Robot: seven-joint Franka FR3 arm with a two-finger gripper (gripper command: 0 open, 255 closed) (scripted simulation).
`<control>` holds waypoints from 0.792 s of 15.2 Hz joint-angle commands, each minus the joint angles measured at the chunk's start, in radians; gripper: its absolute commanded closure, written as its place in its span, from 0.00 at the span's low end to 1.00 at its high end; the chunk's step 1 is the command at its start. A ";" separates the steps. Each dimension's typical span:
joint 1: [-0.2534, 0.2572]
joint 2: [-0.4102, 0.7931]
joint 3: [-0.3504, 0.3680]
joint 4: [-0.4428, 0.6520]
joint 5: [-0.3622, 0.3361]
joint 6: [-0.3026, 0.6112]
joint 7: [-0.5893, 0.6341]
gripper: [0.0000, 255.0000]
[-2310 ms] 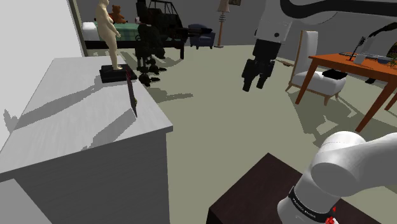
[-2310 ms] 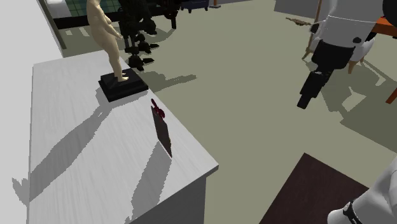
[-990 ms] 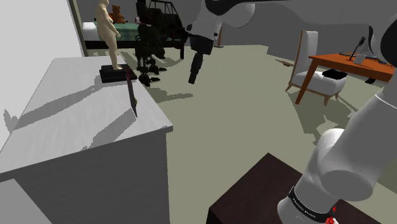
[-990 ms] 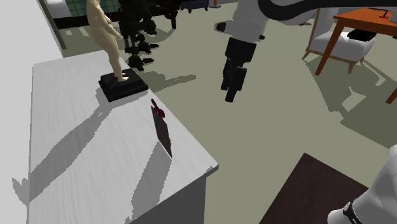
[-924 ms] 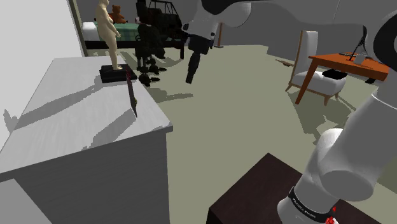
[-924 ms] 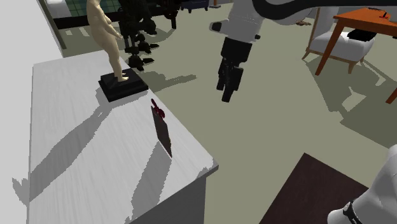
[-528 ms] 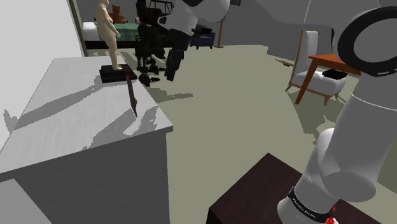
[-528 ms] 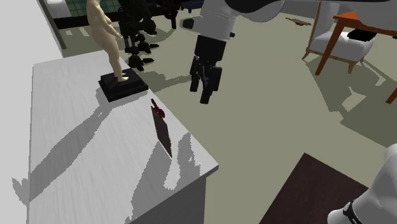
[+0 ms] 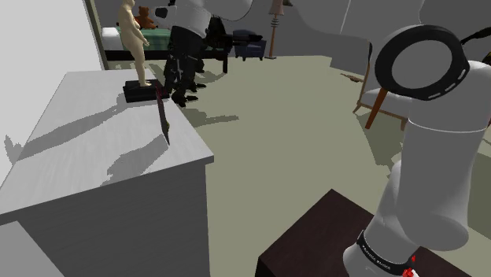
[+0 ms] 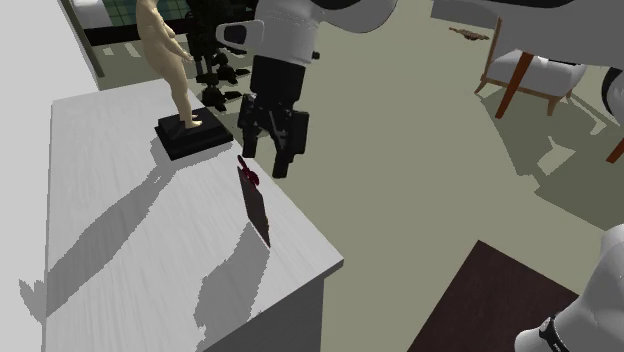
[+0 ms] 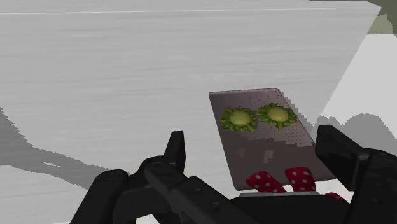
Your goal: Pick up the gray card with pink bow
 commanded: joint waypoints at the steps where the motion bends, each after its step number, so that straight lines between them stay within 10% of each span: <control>1: 0.011 0.062 0.021 0.105 0.005 -0.042 -0.045 0.00; 11: 0.014 0.026 0.020 -0.047 0.011 0.066 -0.090 0.00; 12: 0.015 0.027 0.020 -0.046 0.011 0.065 -0.089 1.00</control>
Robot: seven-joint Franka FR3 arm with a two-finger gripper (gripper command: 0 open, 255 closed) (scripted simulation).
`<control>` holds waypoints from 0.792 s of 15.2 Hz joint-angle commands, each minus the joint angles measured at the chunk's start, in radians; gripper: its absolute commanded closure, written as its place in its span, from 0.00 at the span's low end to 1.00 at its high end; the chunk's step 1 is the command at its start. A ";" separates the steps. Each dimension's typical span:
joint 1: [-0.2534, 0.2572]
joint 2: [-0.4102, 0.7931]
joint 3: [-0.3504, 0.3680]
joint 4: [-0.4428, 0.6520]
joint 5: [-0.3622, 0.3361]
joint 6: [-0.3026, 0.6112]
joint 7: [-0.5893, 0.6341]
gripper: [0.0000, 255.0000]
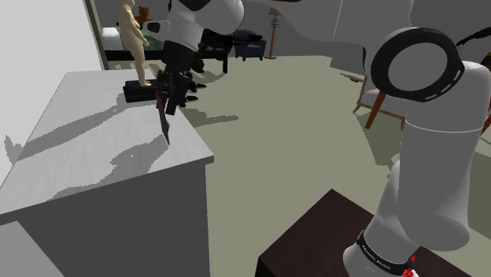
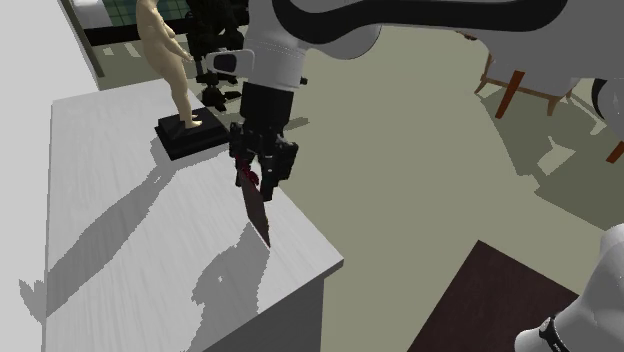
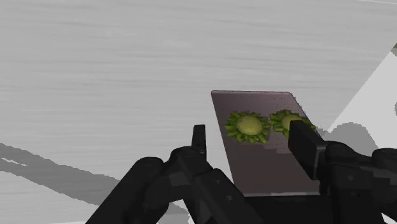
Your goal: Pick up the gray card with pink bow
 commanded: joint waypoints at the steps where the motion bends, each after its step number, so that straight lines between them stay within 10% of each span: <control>1: 0.000 0.001 0.000 -0.001 0.000 0.001 0.000 1.00; 12: -0.001 0.011 0.000 0.054 -0.002 -0.040 0.016 1.00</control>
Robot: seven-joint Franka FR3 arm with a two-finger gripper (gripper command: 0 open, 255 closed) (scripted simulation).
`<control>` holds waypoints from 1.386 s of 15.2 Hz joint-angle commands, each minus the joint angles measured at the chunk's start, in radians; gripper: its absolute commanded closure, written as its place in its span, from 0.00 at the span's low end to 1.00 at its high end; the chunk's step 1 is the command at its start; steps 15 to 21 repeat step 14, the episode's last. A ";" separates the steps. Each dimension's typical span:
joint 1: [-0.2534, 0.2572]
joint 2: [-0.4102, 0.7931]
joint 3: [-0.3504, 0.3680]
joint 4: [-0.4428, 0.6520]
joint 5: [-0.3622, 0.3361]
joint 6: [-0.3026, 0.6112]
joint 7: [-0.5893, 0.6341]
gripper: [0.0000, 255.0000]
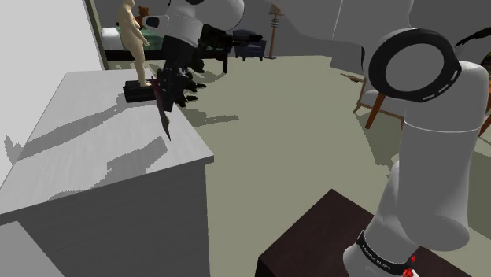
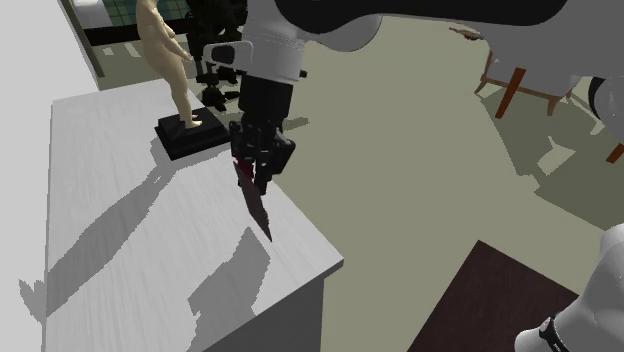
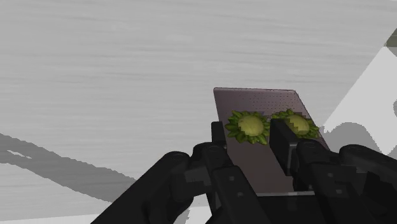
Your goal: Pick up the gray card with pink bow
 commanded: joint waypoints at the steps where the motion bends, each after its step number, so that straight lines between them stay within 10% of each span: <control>1: 0.000 0.005 0.000 0.033 -0.001 -0.026 0.011 1.00; 12: -0.005 0.092 0.004 0.310 -0.006 -0.202 0.085 1.00; 21: -0.005 0.094 0.004 0.315 -0.006 -0.204 0.086 1.00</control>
